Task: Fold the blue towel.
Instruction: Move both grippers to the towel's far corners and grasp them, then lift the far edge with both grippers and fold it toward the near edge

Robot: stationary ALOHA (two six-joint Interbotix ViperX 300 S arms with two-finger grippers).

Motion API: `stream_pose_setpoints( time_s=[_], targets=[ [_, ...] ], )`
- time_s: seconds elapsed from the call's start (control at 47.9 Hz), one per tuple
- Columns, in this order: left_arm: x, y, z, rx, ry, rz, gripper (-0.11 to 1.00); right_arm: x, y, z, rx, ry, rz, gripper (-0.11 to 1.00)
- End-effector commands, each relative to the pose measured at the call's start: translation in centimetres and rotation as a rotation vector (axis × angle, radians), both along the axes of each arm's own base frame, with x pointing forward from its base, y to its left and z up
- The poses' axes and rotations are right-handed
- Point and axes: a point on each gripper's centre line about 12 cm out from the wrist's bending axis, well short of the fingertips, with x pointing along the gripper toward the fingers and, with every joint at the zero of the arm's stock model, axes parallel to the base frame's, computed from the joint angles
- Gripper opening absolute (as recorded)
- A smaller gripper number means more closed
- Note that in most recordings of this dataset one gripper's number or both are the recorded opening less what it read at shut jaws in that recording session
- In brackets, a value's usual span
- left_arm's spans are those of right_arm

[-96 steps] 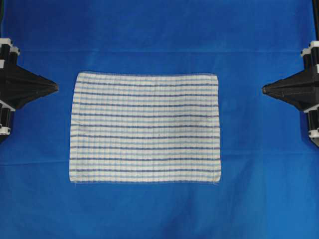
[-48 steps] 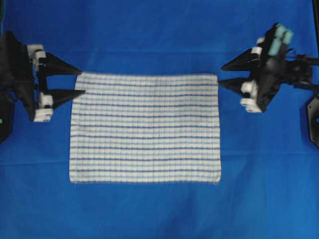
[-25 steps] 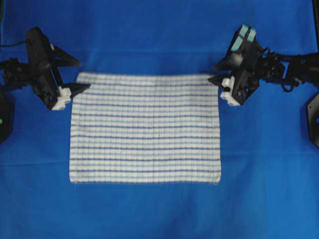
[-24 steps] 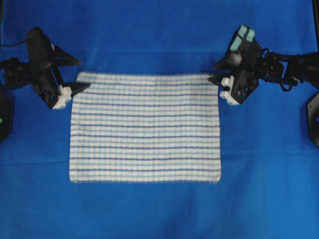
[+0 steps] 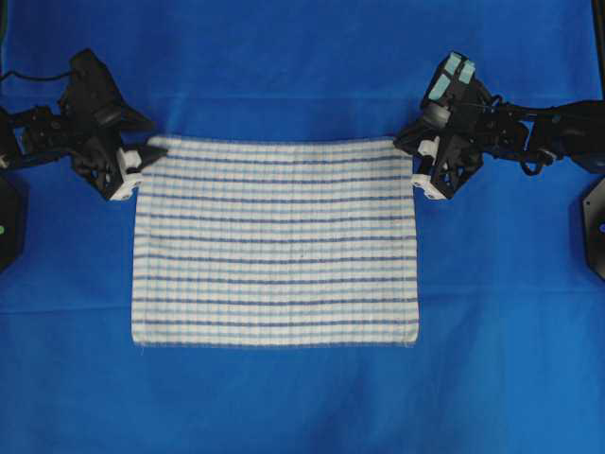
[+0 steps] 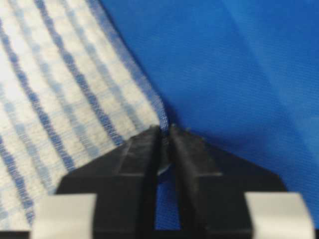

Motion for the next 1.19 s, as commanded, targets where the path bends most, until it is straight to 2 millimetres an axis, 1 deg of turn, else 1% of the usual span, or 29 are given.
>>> stream_pose_setpoints(
  time_s=[0.0,0.104,0.146,0.272,0.418,0.606,0.773,0.836,0.961,1.024,1.17],
  targets=[
    [0.3,-0.2,0.2,0.000,0.001,-0.016,0.31,0.3,-0.1,0.4,-0.007,-0.012,0.001,0.06],
    [0.4,-0.7,0.0,-0.007,0.015,-0.034,0.07,0.2,-0.1,0.3,-0.005,-0.010,0.000,0.07],
    [0.5,-0.8,0.0,-0.008,0.017,-0.040,0.02,0.2,-0.1,0.4,-0.006,-0.011,0.001,0.07],
    [0.6,-1.1,0.1,-0.007,0.018,-0.055,0.03,0.3,-0.2,0.5,-0.008,-0.015,0.001,0.07],
    [0.8,-1.1,1.1,0.009,0.007,-0.068,0.03,0.4,-0.2,1.1,-0.015,-0.034,-0.002,0.07],
    [0.7,-1.2,3.4,0.021,-0.018,-0.073,0.03,0.2,-0.1,3.2,-0.032,-0.082,-0.001,0.07],
    [0.1,-2.2,5.7,0.040,-0.071,-0.103,0.03,-0.2,0.3,4.9,-0.036,-0.105,0.002,0.07],
    [0.1,-2.9,6.4,0.049,-0.096,-0.132,0.03,-0.4,0.8,5.7,-0.038,-0.114,0.018,0.07],
    [-0.3,-4.9,7.2,0.050,-0.132,-0.202,0.03,-0.4,2.3,6.8,-0.039,-0.131,0.063,0.07],
    [-0.5,-5.8,7.3,0.042,-0.140,-0.236,0.03,-0.3,3.5,7.3,-0.037,-0.143,0.099,0.07],
    [-0.6,-8.3,7.4,0.026,-0.151,-0.340,0.03,-0.4,6.5,7.9,-0.012,-0.142,0.186,0.07]
  ],
)
